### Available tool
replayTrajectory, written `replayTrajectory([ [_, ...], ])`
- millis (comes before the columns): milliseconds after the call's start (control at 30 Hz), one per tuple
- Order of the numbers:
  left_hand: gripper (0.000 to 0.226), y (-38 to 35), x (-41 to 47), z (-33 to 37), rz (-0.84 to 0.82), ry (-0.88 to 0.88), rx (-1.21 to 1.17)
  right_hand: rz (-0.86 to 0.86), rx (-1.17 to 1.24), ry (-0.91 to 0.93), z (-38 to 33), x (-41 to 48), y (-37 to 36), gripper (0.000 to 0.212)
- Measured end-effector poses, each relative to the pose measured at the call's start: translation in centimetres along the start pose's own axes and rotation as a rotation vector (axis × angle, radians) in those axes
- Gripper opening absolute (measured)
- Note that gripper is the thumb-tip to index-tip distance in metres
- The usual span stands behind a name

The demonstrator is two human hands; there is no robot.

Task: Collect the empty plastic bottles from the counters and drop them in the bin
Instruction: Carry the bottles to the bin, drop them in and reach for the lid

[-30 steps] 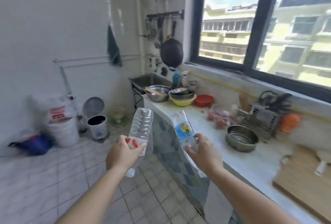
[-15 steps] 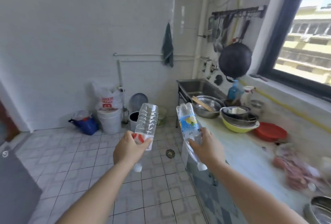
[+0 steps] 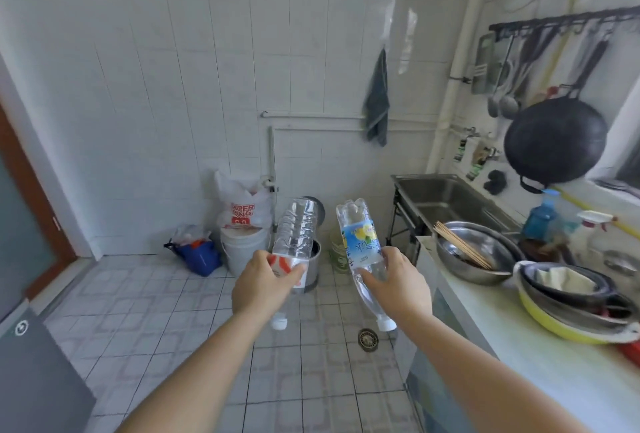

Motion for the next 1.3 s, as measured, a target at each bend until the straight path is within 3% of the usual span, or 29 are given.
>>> replayTrajectory([
  [433,0.056,-5.6,21.6,-1.8,0.007,0.017,0.052,-0.027,0.048,-0.016,-3.8,18.6,-11.2,0.048],
  [1300,0.051,-25.6,57.0,4.0,0.021,0.11,0.043,-0.188,0.082,0.002,-0.1,58.6,-28.7,0.048],
])
Point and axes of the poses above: each hand's wrist, its own x-axis towards the middle knuckle, its own y-axis out of the back of the hand, z = x × y, the point moved 6 cm from there along x, towards the middle knuckle, and after that the axes turned 4 degrees about z, right-handed, at the moved point
